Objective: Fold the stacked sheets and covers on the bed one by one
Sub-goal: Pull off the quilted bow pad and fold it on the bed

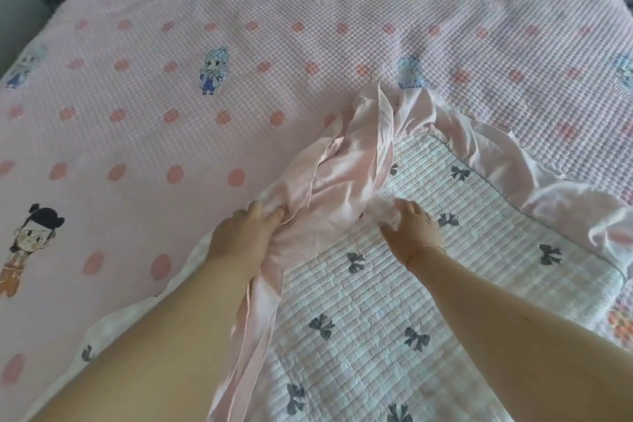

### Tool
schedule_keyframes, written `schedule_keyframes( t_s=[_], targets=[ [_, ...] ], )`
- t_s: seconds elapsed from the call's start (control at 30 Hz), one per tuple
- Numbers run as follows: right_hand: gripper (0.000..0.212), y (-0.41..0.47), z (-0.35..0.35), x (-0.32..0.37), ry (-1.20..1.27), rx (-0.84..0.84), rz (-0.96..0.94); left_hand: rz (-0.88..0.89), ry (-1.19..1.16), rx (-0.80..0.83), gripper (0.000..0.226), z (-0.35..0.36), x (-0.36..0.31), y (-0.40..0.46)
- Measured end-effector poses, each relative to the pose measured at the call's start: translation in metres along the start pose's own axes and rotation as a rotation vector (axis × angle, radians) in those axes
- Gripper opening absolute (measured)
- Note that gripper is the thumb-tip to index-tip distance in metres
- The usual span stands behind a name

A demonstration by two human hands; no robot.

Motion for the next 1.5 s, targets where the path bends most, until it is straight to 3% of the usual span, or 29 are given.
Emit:
schedule_keyframes(
  t_s=[0.07,0.17,0.27,0.37,0.5,0.57,0.63,0.7,0.77,0.8,0.9,1.03,1.2,1.37,1.5],
  targets=[
    [0.064,-0.016,0.004,0.013,0.015,-0.048,-0.042,0.142,0.235,-0.107,0.05,0.006,-0.01,-0.007],
    [0.066,-0.049,0.021,0.034,0.042,-0.05,-0.203,0.315,0.248,-0.159,0.062,0.03,-0.023,-0.034],
    [0.064,-0.084,0.047,0.045,0.024,-0.006,-0.303,0.354,0.269,-0.164,0.062,0.049,-0.007,-0.066],
    [0.059,-0.122,0.07,0.036,0.058,0.054,-0.252,0.15,0.21,-0.073,0.083,0.05,0.034,-0.084],
    [0.056,-0.171,0.1,0.017,0.04,0.069,-0.172,-0.213,0.015,0.228,0.127,0.035,0.084,-0.096],
    [0.059,-0.189,0.11,0.018,0.001,0.114,-0.182,-0.329,-0.17,0.328,0.132,0.033,0.091,-0.099],
    [0.076,-0.201,0.117,0.027,-0.045,0.139,-0.2,-0.432,-0.354,0.365,0.134,0.036,0.095,-0.105],
    [0.087,-0.207,0.121,0.037,-0.032,0.129,-0.211,-0.474,-0.484,0.349,0.114,0.039,0.094,-0.109],
    [0.073,-0.214,0.127,0.048,0.018,0.162,-0.23,-0.441,-0.545,0.308,0.058,0.035,0.088,-0.113],
    [0.062,-0.218,0.129,0.055,0.067,0.208,-0.241,-0.428,-0.56,0.309,0.045,0.032,0.085,-0.116],
    [0.045,-0.232,0.134,0.07,0.225,0.332,-0.214,-0.411,-0.628,0.288,0.039,0.025,0.075,-0.128],
    [0.036,-0.249,0.143,0.068,0.324,0.363,-0.085,-0.396,-0.587,0.289,0.033,0.013,0.061,-0.158],
    [0.032,-0.275,0.139,0.046,0.357,0.303,0.023,-0.289,-0.466,0.254,0.038,-0.001,0.04,-0.199],
    [0.034,-0.312,0.132,0.004,0.323,0.218,0.197,-0.268,-0.509,0.199,0.039,-0.01,0.033,-0.235],
    [0.045,-0.351,0.11,-0.046,0.222,0.0,0.474,-0.292,-0.646,0.15,0.068,-0.01,0.032,-0.253]
  ],
)
Point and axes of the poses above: each hand's wrist, its own y-axis towards the middle knuckle, its own z-axis out of the palm, x = y × z, the point moved 3 cm from there along y, towards the middle knuckle, and after that the axes turned 9 degrees about z, right-handed, at the moved point
